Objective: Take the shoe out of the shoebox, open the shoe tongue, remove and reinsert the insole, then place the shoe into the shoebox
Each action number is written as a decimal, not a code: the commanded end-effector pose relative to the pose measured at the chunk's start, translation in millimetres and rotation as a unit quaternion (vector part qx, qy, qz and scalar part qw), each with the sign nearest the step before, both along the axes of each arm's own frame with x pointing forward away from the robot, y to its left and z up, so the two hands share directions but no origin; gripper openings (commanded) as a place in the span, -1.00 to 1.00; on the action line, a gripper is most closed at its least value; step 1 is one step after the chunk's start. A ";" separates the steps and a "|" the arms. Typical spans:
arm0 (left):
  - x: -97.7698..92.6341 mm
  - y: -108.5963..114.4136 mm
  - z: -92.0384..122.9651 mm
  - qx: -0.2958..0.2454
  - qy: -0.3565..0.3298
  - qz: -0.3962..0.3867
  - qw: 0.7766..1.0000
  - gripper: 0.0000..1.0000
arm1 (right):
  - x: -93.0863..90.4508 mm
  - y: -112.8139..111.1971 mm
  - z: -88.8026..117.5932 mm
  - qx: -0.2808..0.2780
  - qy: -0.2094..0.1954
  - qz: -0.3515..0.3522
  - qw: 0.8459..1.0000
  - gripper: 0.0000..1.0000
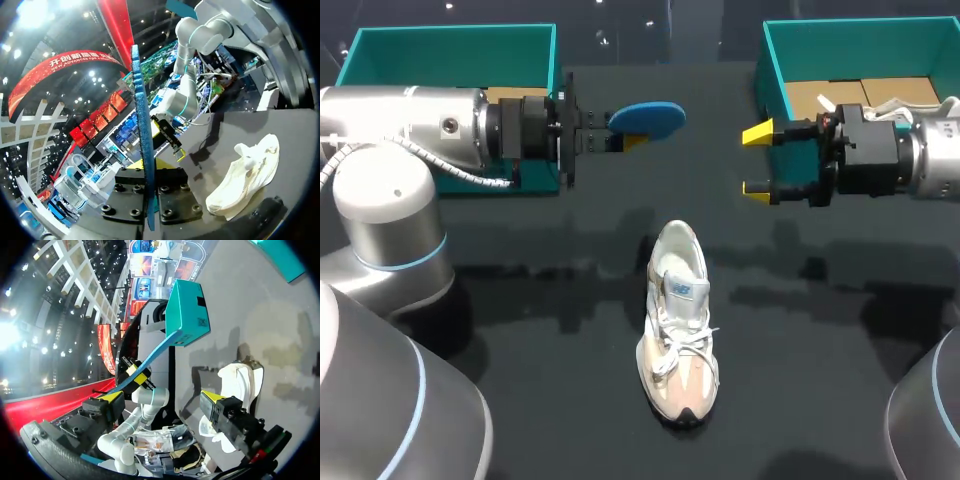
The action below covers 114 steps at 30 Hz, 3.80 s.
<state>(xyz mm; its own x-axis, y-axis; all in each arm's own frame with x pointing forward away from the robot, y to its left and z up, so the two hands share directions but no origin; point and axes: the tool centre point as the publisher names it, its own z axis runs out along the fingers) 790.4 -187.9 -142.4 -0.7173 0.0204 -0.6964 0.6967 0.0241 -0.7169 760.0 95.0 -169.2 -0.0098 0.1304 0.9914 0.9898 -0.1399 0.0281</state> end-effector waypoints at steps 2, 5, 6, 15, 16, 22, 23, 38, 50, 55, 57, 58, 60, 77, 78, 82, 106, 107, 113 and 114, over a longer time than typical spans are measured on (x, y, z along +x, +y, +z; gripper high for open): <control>-5.0 1.1 -2.8 0.002 -0.047 0.010 0.999 -1.00 | 0.4 1.5 -0.3 -0.001 0.001 0.000 1.000 1.00; -5.0 1.1 -2.8 0.002 -0.047 0.010 0.999 -1.00 | 0.4 1.5 -0.3 -0.001 0.001 0.000 1.000 1.00; -5.0 1.1 -2.8 0.002 -0.047 0.010 0.999 -1.00 | 0.4 1.5 -0.3 -0.001 0.001 0.000 1.000 1.00; -5.0 1.1 -2.8 0.002 -0.047 0.010 0.999 -1.00 | 0.4 1.5 -0.3 -0.001 0.001 0.000 1.000 1.00; -5.0 1.1 -2.8 0.002 -0.047 0.010 0.999 -1.00 | 0.4 1.5 -0.3 -0.001 0.001 0.000 1.000 1.00; -3.9 -1.3 -5.4 0.002 -0.073 -0.002 0.997 -1.00 | 0.4 1.5 -0.3 -0.001 0.001 0.000 1.000 1.00; -2.5 -1.9 -7.0 0.003 -0.090 0.001 0.996 -1.00 | 0.4 1.5 -0.3 -0.001 0.001 0.000 1.000 1.00; 13.9 -14.5 1.5 0.011 -0.350 0.011 0.937 -1.00 | 0.4 1.5 -0.3 -0.001 0.001 0.000 1.000 1.00; 33.1 -32.4 -7.1 0.023 -0.406 0.010 0.914 -1.00 | -2.6 19.4 4.6 -0.033 -0.035 0.015 0.999 1.00; 34.5 -39.1 -10.2 0.024 -0.413 0.006 0.910 -1.00 | -4.1 34.7 1.0 -0.035 -0.047 0.038 0.998 1.00; 33.3 -41.5 -11.7 0.024 -0.417 0.004 0.908 -1.00 | -4.3 37.4 -0.2 -0.030 -0.049 0.038 0.998 1.00; 32.3 -43.3 -13.1 0.024 -0.419 0.002 0.907 -1.00 | -4.3 39.3 -0.8 -0.028 -0.050 0.039 0.998 1.00; 30.9 -45.9 -15.4 0.027 -0.425 0.000 0.905 -1.00 | -4.6 42.5 -1.3 -0.024 -0.053 0.040 0.998 1.00; 26.6 -56.8 -21.1 0.035 -0.437 -0.011 0.899 -1.00 | -8.8 64.2 8.1 -0.030 -0.066 0.059 0.996 -0.01; 26.1 -57.0 -21.4 0.036 -0.438 -0.011 0.898 -1.00 | -8.7 64.5 8.1 -0.030 -0.066 0.060 0.996 -0.01; 25.2 -57.6 -21.7 0.036 -0.439 -0.011 0.898 -1.00 | -8.4 66.1 7.7 -0.029 -0.065 0.065 0.995 -0.04; 20.3 -61.0 -23.6 0.034 -0.447 -0.011 0.894 -1.00 | -5.2 69.2 4.5 -0.020 -0.041 0.062 0.997 -0.54; 20.2 -61.3 -24.3 0.035 -0.447 -0.012 0.894 -1.00 | -4.8 69.1 4.5 -0.020 -0.041 0.062 0.997 -0.57; 19.2 -62.5 -26.7 0.036 -0.446 -0.015 0.894 -1.00 | -2.5 67.8 4.7 -0.018 -0.042 0.061 0.997 -0.96; 18.8 -62.7 -27.1 0.036 -0.445 -0.016 0.895 -1.00 | -2.1 67.6 4.7 -0.017 -0.042 0.062 0.997 -1.00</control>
